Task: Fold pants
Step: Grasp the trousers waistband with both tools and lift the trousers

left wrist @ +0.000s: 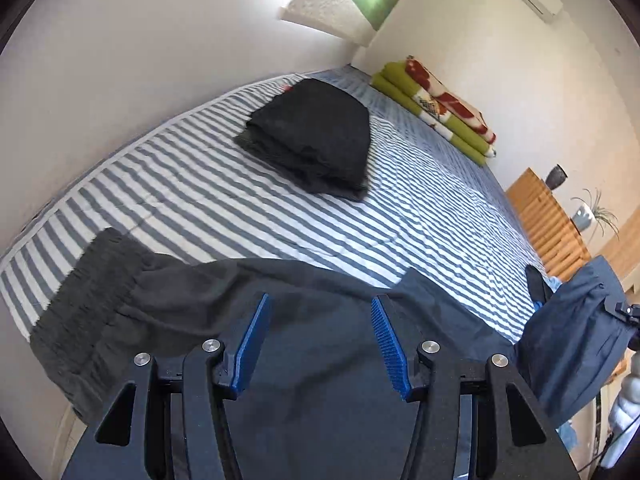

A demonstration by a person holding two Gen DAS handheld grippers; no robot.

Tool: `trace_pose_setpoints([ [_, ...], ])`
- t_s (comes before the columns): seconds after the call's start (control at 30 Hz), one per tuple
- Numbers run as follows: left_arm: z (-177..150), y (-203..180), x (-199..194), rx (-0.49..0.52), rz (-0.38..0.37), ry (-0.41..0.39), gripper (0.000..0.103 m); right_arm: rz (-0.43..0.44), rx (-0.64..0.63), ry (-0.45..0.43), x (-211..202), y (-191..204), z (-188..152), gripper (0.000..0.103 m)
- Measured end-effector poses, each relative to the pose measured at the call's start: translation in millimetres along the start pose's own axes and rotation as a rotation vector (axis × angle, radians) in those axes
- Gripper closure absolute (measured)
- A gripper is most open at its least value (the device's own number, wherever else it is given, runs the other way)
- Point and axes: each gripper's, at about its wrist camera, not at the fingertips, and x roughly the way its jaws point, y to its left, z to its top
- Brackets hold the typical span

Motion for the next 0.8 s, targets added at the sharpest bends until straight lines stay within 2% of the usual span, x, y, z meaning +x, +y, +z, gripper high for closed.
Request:
trace_pose_setpoints([
  [0.07,0.6,30.1,-1.2,-0.056,0.024,0.002,0.047,0.021,-0.037,0.042,39.0,36.1,-5.2,0.088],
  [0.17,0.7,67.0,-0.8,-0.144,0.006,0.003,0.047,0.037,-0.105,0.092,95.5,87.0,-21.0,0.088],
  [0.4,-4.6,101.3,-13.7,-0.168,0.034,-0.025,0.047,0.051,-0.189,0.197,216.3,169.6,-61.0,0.088],
  [0.5,-7.1,118.1,-21.8,-0.216,0.041,-0.037,0.047,0.053,-0.206,0.239,251.4,186.0,-72.4,0.088],
  [0.6,-6.3,126.3,-28.1,-0.218,0.048,-0.057,0.047,0.048,-0.223,0.27,279.4,200.8,-79.9,0.088],
  [0.8,-2.9,130.7,-31.5,-0.23,0.049,-0.07,0.047,0.025,-0.279,0.259,305.7,222.9,-92.8,0.088],
])
